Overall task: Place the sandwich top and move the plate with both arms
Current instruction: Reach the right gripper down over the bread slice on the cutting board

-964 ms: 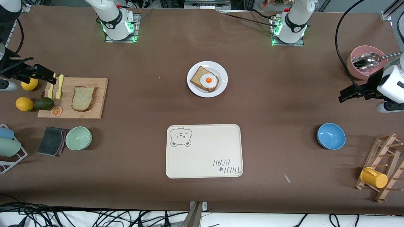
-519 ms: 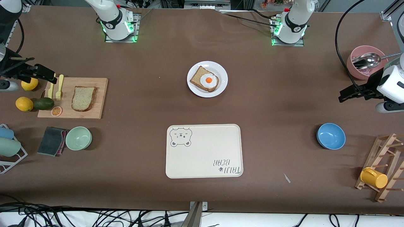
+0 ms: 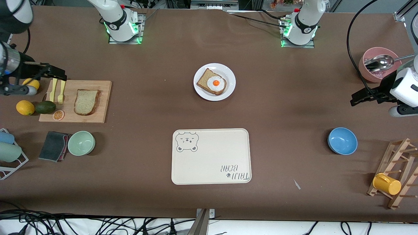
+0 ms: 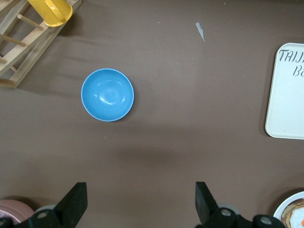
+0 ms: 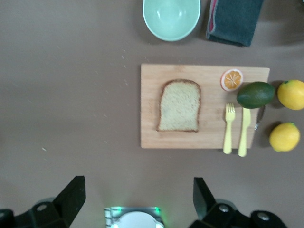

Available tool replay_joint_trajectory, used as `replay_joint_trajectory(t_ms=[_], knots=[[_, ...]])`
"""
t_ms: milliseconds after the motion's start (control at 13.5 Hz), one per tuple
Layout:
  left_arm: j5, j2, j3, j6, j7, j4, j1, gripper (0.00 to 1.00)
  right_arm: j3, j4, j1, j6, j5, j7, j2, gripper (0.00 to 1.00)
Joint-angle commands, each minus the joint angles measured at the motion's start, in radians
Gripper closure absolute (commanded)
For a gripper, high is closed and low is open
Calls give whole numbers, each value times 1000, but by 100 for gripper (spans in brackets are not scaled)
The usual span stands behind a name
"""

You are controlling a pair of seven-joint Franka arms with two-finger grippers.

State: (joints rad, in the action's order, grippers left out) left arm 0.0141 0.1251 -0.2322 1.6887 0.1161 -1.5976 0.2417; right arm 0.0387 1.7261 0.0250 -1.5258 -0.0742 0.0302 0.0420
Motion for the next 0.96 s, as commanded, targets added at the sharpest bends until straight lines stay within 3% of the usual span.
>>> replay_joint_trajectory(t_ms=[0,445,593,742,890], knots=[[-26,-1,-2,6,-3,4,10,0,-6,35,32,0,-64,-23,21,0],[-22,1,-2,14,-1,5,8,0,-5,331,32,-382,-114,-88,22,0],[-22,1,-2,22,-1,5,10,0,-5,388,32,-486,-192,-173,53,1],[-23,1,-2,22,0,5,8,0,-3,400,32,-551,-200,-185,105,8],[-25,1,-2,22,7,5,8,0,3,424,30,-615,-202,-188,139,26]])
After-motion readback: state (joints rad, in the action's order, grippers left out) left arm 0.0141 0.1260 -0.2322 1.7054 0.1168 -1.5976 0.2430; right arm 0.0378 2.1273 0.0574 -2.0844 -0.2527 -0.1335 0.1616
